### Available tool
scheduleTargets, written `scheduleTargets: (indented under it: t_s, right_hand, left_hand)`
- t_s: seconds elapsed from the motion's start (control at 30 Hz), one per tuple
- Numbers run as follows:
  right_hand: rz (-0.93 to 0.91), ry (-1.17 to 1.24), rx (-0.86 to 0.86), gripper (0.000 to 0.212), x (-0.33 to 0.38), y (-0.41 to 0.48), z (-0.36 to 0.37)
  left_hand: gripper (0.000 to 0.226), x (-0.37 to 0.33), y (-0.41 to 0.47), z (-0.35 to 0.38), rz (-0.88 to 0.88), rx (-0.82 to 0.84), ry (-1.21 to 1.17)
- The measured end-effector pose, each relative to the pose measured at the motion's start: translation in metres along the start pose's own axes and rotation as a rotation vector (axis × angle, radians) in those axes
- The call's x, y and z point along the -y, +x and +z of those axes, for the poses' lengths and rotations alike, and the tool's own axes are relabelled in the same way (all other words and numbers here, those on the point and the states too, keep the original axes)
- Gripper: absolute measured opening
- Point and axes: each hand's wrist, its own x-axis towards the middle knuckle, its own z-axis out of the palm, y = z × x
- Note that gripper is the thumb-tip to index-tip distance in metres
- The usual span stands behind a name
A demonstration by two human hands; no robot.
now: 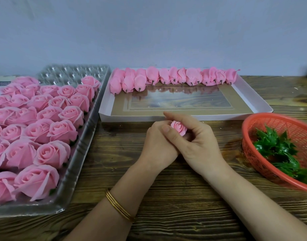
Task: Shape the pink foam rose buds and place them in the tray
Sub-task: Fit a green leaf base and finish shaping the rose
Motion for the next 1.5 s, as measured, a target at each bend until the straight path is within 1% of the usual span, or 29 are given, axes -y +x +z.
scheduleTargets:
  t_s: [0.13, 0.3, 0.33, 0.47, 0.53, 0.6, 0.63, 0.67, 0.73, 0.83, 0.93, 1.0, 1.1, 1.23, 1.27, 1.37, 1.4, 1.5]
  right_hand:
    - [-0.001, -0.070, 0.019, 0.055, -0.001, -0.003, 0.002]
    - [0.054, -0.163, 0.067, 0.069, -0.001, -0.003, 0.001]
    - [0.068, -0.179, 0.084, 0.070, -0.001, -0.003, 0.001]
    - [0.071, -0.219, 0.150, 0.056, 0.002, -0.004, -0.001]
    - [0.096, -0.185, 0.164, 0.063, 0.003, -0.003, -0.004]
    - [0.163, -0.029, 0.148, 0.072, 0.005, 0.000, -0.010]
    - [0.193, 0.098, 0.132, 0.068, 0.007, 0.003, -0.013]
    - [0.216, 0.239, 0.117, 0.058, 0.008, 0.006, -0.018]
    - [0.250, 0.464, 0.099, 0.041, 0.014, 0.011, -0.027]
    - [0.250, 0.588, 0.128, 0.033, 0.019, 0.015, -0.037]
    - [0.254, 0.623, 0.181, 0.023, 0.022, 0.014, -0.036]
    - [0.243, 0.605, 0.222, 0.021, 0.022, 0.013, -0.034]
    - [0.234, 0.558, 0.301, 0.021, 0.023, 0.011, -0.031]
    - [0.238, 0.513, 0.331, 0.019, 0.022, 0.011, -0.031]
    - [0.247, 0.500, 0.333, 0.019, 0.022, 0.011, -0.032]
    - [0.271, 0.489, 0.344, 0.023, 0.022, 0.010, -0.032]
    - [0.275, 0.495, 0.345, 0.024, 0.022, 0.009, -0.032]
    - [0.281, 0.509, 0.348, 0.029, 0.022, 0.009, -0.031]
  left_hand:
    - [0.026, 0.000, 0.001, 0.001, 0.026, -0.040, 0.022]
    - [0.017, 0.003, 0.003, 0.001, 0.038, -0.050, 0.029]
    - [0.017, 0.004, 0.003, 0.001, 0.035, -0.066, 0.020]
    - [0.017, 0.003, 0.004, 0.001, 0.017, -0.062, 0.025]
    - [0.020, 0.000, 0.003, 0.000, 0.006, -0.059, -0.028]
    - [0.023, -0.006, 0.001, -0.004, -0.017, -0.043, -0.140]
    - [0.016, -0.007, 0.001, -0.005, -0.018, -0.009, -0.198]
    - [0.004, -0.009, 0.000, -0.006, -0.018, 0.028, -0.240]
    - [0.015, -0.010, 0.000, -0.007, -0.013, 0.071, -0.282]
    - [0.015, -0.010, -0.001, -0.006, -0.011, 0.193, -0.291]
    - [0.038, -0.008, -0.002, -0.005, -0.037, 0.316, -0.348]
    - [0.041, -0.008, -0.002, -0.004, -0.044, 0.372, -0.387]
    - [0.038, -0.010, -0.002, -0.004, -0.022, 0.453, -0.423]
    - [0.013, -0.011, -0.002, -0.007, -0.026, 0.496, -0.470]
    - [0.014, -0.011, -0.002, -0.007, -0.042, 0.488, -0.488]
    - [0.026, -0.008, -0.001, -0.006, -0.077, 0.473, -0.525]
    - [0.025, -0.008, -0.001, -0.006, -0.078, 0.472, -0.531]
    - [0.014, -0.006, -0.001, -0.007, -0.075, 0.491, -0.562]
